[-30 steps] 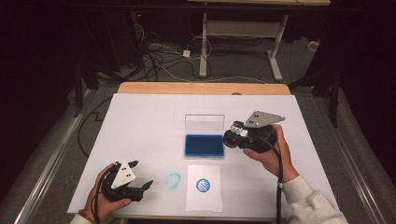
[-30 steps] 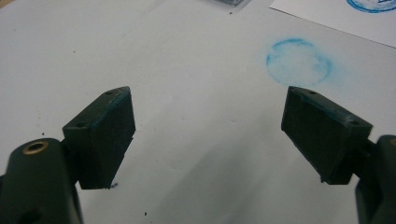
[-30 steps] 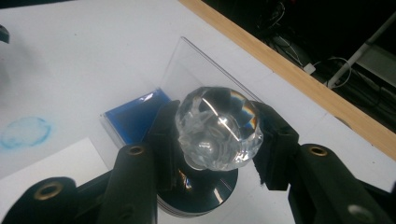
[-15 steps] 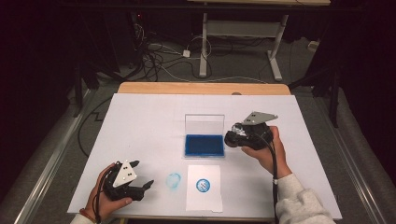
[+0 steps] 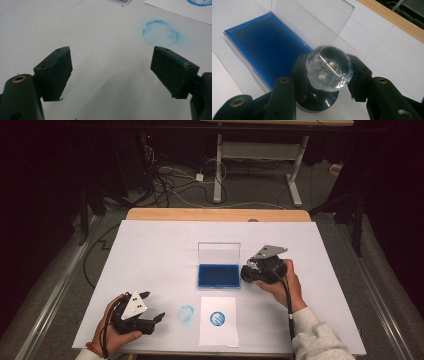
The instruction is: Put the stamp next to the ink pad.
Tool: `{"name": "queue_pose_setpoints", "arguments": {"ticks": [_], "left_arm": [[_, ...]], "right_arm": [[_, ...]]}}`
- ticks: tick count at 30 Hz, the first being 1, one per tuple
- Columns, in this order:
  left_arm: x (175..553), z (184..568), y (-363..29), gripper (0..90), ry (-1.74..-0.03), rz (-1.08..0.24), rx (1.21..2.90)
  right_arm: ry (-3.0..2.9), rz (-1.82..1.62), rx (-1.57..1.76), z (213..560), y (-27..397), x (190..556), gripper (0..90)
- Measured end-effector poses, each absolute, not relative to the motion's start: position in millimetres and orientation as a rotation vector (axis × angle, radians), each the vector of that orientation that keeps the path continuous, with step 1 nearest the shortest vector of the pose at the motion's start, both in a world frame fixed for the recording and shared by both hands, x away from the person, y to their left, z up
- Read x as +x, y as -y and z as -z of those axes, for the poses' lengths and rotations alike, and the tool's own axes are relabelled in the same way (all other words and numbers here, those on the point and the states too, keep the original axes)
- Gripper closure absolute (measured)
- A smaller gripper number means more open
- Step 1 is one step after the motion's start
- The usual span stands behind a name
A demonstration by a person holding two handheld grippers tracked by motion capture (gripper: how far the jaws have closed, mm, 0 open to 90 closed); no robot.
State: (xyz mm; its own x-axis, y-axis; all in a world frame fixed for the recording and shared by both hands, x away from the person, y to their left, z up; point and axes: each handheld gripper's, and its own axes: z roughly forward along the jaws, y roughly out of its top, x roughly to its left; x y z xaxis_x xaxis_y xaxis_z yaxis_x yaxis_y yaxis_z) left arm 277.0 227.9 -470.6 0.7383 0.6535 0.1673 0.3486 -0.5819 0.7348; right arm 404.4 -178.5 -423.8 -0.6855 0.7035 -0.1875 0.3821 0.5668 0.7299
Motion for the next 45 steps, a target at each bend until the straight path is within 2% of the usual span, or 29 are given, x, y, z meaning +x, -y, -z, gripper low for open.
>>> {"name": "queue_pose_setpoints", "arguments": {"ticks": [21, 45], "left_arm": [[278.3, 472.0, -225.7, 17.3, -0.737, -0.542, 2.251], [278.5, 473.4, -224.2, 17.3, -0.726, -0.52, 2.27]], "right_arm": [[-2.351, -0.852, 0.903, 441.9, 177.8, 410.5, 57.0], [-2.363, -0.853, 0.891, 443.2, 176.0, 406.1, 56.2]]}}
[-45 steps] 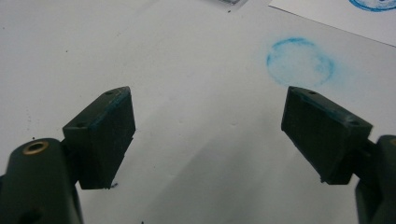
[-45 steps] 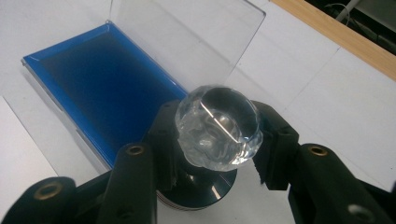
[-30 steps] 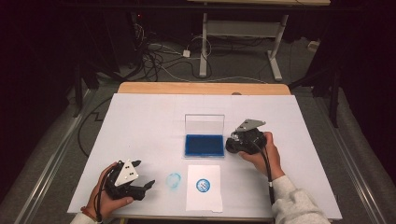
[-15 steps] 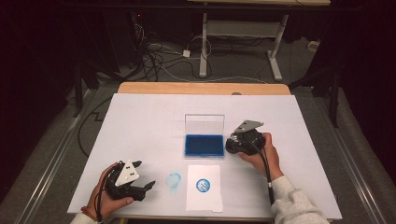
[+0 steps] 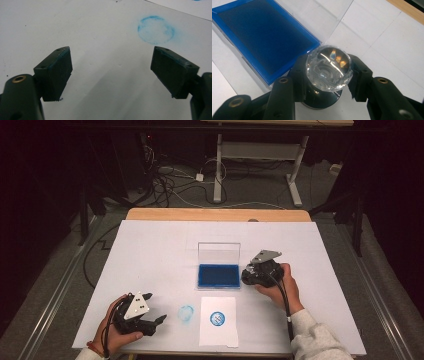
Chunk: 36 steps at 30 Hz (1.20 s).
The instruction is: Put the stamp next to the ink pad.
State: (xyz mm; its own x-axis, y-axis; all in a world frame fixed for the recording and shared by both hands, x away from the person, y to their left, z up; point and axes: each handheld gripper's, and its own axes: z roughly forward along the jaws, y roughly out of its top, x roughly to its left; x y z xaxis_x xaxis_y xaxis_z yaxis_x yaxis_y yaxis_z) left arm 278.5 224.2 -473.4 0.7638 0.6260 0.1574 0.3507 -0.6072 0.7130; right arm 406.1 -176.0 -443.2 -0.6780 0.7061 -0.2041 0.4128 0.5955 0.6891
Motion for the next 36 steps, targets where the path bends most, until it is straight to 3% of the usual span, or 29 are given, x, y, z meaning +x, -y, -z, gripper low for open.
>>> {"name": "queue_pose_setpoints", "arguments": {"ticks": [8, 29, 36], "left_arm": [[278.6, 473.5, -224.4, 17.2, -0.726, -0.516, 2.272], [279.2, 474.4, -223.3, 17.3, -0.724, -0.514, 2.285], [279.2, 474.3, -223.5, 17.3, -0.723, -0.511, 2.284]], "right_arm": [[-2.365, -0.864, 0.894, 442.8, 176.7, 405.6, 54.9], [-2.256, -0.998, 0.89, 423.4, 180.5, 398.6, 34.5], [-2.211, -1.01, 0.894, 420.9, 178.1, 395.7, 23.9]]}}
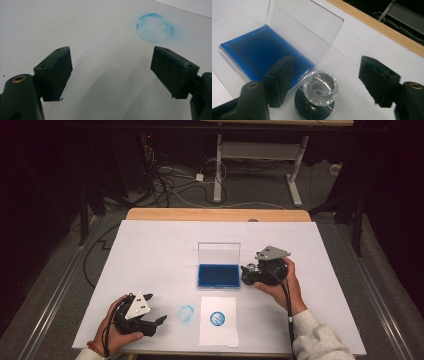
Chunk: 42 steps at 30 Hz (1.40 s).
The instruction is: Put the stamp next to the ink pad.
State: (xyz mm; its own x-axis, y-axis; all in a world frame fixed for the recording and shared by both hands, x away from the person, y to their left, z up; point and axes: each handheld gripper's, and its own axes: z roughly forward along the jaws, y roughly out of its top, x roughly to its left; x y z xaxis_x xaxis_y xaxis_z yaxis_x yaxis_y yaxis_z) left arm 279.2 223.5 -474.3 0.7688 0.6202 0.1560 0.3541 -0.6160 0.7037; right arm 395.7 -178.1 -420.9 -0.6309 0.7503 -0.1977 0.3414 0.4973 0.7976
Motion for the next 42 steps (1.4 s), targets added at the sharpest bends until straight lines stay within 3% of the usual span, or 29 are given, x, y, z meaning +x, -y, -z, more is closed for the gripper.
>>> {"name": "queue_pose_setpoints", "arguments": {"ticks": [4, 42], "left_arm": [[279.1, 474.4, -223.6, 17.3, -0.725, -0.51, 2.284], [279.8, 474.4, -224.0, 17.2, -0.733, -0.506, 2.29]], "right_arm": [[-2.192, -1.013, 0.896, 420.0, 177.5, 394.5, 16.5], [-2.099, -1.113, 0.771, 392.9, 185.9, 352.2, 17.2]]}}
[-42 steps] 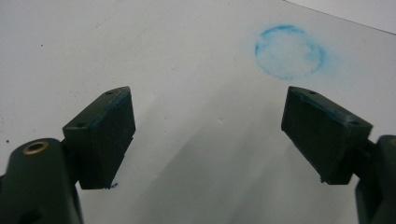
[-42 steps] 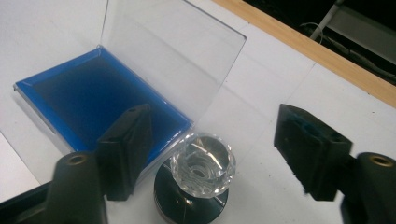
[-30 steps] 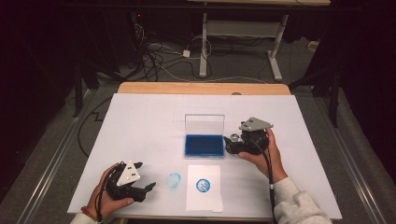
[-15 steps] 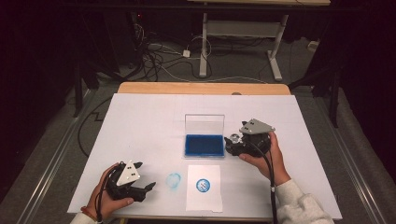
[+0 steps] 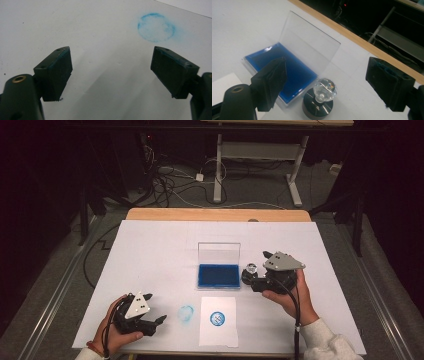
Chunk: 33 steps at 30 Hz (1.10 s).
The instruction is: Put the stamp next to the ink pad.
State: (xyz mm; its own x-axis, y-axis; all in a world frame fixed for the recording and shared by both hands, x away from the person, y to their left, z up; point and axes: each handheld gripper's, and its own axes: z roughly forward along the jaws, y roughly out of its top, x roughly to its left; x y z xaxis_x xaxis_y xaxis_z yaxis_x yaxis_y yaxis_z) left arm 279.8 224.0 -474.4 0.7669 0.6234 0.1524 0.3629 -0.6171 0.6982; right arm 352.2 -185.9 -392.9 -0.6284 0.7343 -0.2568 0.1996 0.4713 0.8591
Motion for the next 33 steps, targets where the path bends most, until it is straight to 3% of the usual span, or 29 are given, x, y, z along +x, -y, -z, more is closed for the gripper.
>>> {"name": "queue_pose_setpoints", "arguments": {"ticks": [33], "left_arm": [[278.8, 472.5, -224.0, 17.3, -0.742, -0.536, 2.27]], "right_arm": [[-2.069, -1.143, 0.664, 391.0, 201.1, 317.5, 17.2]]}}
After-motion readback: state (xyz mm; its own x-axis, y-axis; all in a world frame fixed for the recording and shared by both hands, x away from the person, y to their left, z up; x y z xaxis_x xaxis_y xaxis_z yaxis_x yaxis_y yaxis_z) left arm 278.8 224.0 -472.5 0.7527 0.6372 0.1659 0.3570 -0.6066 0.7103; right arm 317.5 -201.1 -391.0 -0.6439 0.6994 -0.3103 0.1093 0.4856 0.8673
